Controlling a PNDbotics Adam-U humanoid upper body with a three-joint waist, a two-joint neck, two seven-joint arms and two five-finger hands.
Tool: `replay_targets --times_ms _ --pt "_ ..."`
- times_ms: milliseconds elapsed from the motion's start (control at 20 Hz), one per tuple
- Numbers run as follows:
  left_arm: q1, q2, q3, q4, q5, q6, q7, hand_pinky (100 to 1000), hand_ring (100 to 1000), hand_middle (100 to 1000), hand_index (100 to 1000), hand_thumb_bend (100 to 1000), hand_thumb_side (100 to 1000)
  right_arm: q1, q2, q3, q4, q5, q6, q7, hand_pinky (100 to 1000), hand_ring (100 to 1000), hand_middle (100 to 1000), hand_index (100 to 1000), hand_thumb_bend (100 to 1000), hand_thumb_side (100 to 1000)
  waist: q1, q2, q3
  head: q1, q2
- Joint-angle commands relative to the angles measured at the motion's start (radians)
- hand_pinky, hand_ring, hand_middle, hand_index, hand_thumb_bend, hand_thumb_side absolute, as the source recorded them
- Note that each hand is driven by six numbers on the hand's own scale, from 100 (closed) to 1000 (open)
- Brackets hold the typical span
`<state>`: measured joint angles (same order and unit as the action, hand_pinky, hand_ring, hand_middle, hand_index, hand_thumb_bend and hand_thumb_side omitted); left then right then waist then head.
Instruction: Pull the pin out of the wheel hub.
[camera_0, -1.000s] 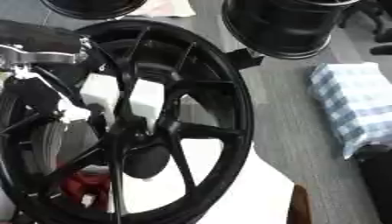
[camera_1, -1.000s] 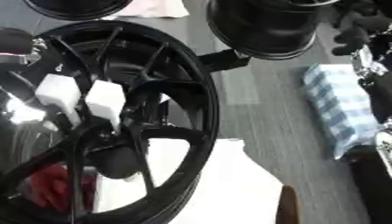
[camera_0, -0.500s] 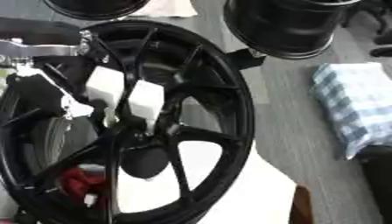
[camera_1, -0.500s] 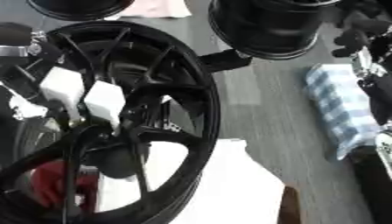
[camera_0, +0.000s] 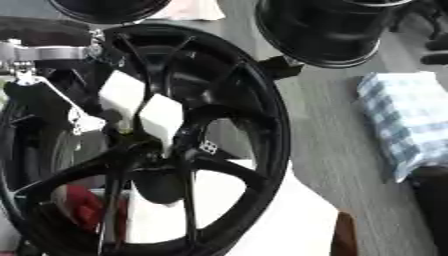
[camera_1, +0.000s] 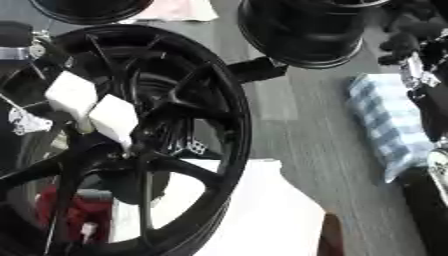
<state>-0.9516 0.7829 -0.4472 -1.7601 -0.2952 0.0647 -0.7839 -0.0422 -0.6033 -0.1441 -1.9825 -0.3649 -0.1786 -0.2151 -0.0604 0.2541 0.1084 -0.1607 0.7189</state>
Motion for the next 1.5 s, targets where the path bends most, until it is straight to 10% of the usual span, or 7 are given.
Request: replay_targets --times_ms 50,1150,1500 --pt "-0.016 0.051 0.085 -0.024 0.044 0.043 0.041 806 448 226 488 100 234 0.005 -0.031 -0.022 -0.018 0.009 -0.004 -0.012 632 679 591 685 261 351 -0.001 -0.025 0.002 -0.017 0.005" --pt "0.235 0.364 0.56 0.192 0.385 0.166 0.284 838 412 171 475 100 345 0.039 -0.017 -0.037 -0.018 0.03 -0.014 -0.037 631 678 589 684 262 354 -0.039 -0.027 0.057 -0.077 0.007" --pt "0.282 0.403 0.574 0.23 0.495 0.183 0.321 836 432 187 489 100 327 0.038 -0.014 -0.039 -0.018 0.031 -0.016 -0.04 630 678 588 684 261 354 -0.043 -0.02 0.059 -0.08 0.0"
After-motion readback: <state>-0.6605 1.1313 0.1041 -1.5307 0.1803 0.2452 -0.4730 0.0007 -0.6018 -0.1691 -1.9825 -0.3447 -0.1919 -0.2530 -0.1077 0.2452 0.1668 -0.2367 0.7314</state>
